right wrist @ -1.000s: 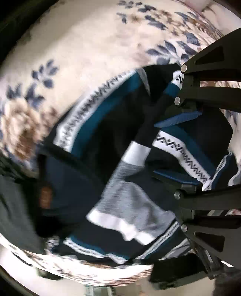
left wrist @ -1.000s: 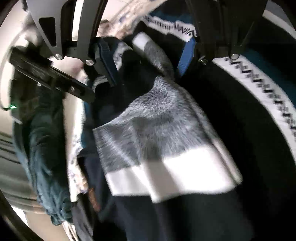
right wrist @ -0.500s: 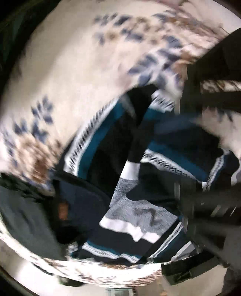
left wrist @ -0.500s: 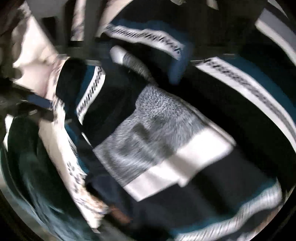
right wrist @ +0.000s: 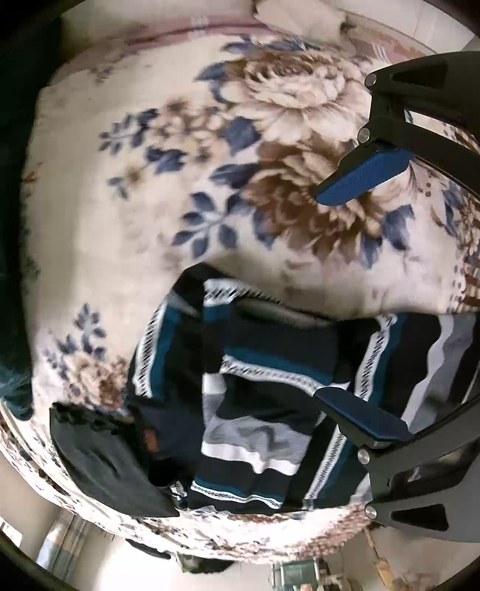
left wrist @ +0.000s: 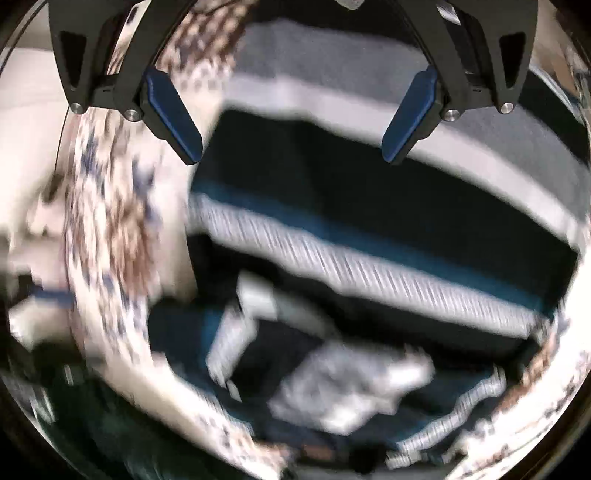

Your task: Fold small clothes

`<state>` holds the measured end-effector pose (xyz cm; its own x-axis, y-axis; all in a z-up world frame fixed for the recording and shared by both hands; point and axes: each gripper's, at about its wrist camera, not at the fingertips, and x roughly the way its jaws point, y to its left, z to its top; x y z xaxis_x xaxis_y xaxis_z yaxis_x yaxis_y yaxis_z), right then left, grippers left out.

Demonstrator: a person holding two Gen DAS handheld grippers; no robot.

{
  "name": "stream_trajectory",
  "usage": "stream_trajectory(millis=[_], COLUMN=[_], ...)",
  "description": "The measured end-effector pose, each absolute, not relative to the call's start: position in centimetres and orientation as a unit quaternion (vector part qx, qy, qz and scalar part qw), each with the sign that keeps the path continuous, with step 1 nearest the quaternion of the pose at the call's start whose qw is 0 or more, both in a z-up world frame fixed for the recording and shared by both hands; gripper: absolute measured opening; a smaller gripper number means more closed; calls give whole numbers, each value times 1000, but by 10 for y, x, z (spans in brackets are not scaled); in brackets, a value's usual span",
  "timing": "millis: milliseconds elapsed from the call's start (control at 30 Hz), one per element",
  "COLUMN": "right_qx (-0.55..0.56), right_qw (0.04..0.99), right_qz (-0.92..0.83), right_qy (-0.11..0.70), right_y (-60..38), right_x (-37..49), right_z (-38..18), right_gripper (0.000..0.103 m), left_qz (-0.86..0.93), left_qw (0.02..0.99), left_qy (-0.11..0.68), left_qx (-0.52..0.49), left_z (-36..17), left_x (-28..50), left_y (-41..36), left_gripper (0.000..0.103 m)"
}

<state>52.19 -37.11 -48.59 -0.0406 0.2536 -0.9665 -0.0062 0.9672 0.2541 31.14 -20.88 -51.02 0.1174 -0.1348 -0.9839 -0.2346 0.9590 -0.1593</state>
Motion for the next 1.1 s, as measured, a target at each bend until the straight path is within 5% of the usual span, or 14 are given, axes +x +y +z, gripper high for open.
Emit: stream_trajectory(millis=[467, 567, 667, 700, 767, 800, 867, 900, 1100], right_qx=[96, 165, 212, 224, 239, 246, 256, 261, 258], right_qw=[634, 613, 593, 587, 577, 578, 582, 578, 596], right_qz=[229, 261, 277, 282, 280, 277, 271, 260, 261], right_qy=[732, 727, 726, 725, 729, 727, 722, 728, 715], right_y=[-402, -392, -378, -373, -363, -359, -354, -350, -342], right_x=[544, 558, 569, 572, 578, 581, 583, 584, 583], right_z=[-555, -577, -600, -606, -619, -624, -627, -630, -603], right_gripper=[100, 100, 100, 100, 100, 94, 35, 23, 16], left_qz=[93, 97, 105, 107, 110, 113, 118, 118, 117], left_qw=[693, 713, 728, 731, 732, 732, 735, 738, 756], left_qy=[714, 693, 676, 673, 670, 668, 663, 659, 639], left_qx=[-30, -40, -37, -37, -56, -66, -78, -78, -80], left_z=[-589, -581, -573, -570, -564, -561, -554, -549, -511], left_x=[223, 219, 211, 209, 204, 203, 200, 198, 181], left_y=[-326, -319, -309, -304, -293, -289, -283, -283, -276], left_gripper=[99, 76, 33, 11, 8, 7, 7, 6, 6])
